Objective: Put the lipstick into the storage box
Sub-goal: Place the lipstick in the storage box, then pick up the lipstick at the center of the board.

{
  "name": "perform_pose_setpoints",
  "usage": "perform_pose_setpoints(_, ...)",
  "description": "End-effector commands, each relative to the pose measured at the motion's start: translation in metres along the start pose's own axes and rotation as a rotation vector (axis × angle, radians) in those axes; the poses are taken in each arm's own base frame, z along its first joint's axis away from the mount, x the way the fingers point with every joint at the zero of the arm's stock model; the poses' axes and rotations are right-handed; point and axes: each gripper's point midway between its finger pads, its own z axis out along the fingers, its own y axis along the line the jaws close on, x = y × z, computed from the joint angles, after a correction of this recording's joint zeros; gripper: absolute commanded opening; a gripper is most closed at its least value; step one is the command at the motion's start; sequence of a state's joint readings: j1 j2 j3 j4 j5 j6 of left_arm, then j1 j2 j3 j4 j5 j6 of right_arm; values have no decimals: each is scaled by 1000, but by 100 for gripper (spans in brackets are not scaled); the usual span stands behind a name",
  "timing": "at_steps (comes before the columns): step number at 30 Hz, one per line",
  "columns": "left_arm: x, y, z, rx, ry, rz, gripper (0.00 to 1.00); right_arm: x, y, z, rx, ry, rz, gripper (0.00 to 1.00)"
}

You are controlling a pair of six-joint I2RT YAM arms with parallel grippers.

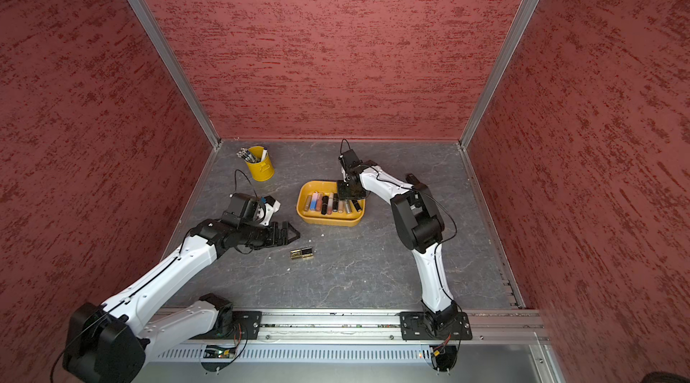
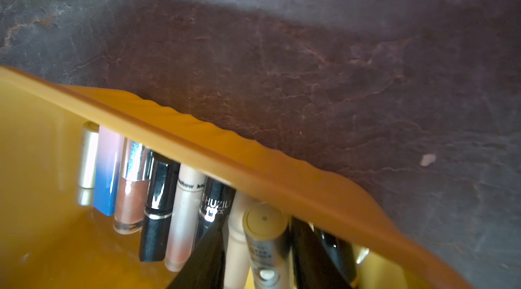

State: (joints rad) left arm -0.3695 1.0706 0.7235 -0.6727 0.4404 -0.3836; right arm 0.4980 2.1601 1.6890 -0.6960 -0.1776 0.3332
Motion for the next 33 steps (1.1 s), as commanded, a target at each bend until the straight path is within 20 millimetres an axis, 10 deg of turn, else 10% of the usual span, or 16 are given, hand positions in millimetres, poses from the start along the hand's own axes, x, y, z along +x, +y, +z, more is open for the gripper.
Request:
perform_pose_setpoints(1, -5, -4, 0, 11, -14, 38, 100, -6, 4, -8, -33, -27, 8, 42)
perform_pose_setpoints(18, -18, -28, -2, -5, -48, 283, 100, -4, 37, -111, -173, -164, 20, 51)
perform_pose_setpoints(26, -5, -60, -3, 42, -55, 766, 100, 31, 35, -153, -209, -194, 27, 52)
perform_pose_setpoints(33, 4, -34, 15, -41, 97, 933, 100, 70, 29, -159, -261, -174, 79, 53)
